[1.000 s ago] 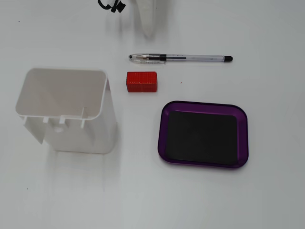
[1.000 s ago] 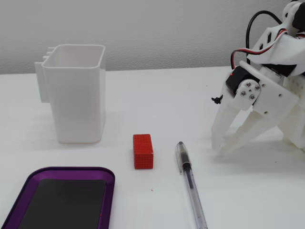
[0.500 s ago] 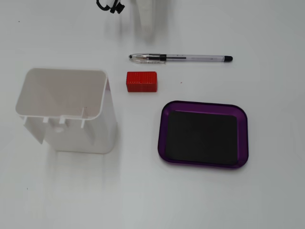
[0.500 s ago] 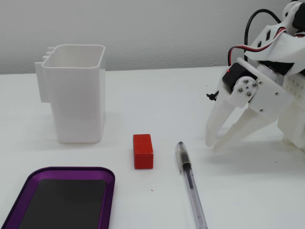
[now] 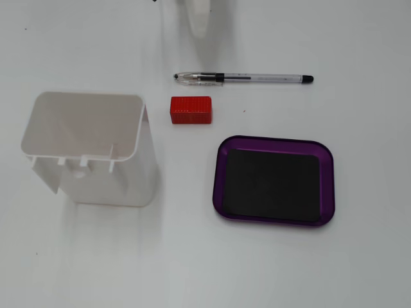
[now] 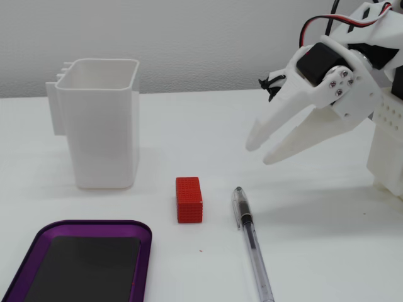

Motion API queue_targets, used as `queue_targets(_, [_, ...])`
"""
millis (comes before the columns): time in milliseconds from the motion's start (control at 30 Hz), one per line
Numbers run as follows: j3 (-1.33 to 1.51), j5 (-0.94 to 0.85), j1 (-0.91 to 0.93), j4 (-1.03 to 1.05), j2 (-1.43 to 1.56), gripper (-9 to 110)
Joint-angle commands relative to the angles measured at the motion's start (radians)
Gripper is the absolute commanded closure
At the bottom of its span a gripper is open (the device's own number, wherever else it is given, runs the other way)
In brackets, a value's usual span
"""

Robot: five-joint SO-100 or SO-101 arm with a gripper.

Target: Remove the cube from the box.

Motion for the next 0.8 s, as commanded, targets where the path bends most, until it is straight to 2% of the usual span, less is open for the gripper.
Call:
queue_targets(0, [-0.055,0.055,0.011,-0.095,-0.133,94])
queue_targets(167, [-0.034,0.144,-0.003,-0.061,-0.178,94])
queue_targets(533, [0.166,0.167,0.006,-0.017,-0.176,94])
queue_targets(667, [0.176,0.325,0.009,-0.025,-0.176,97])
queue_targets(767, [0.176,0.348,0.008,-0.026,-0.176,97])
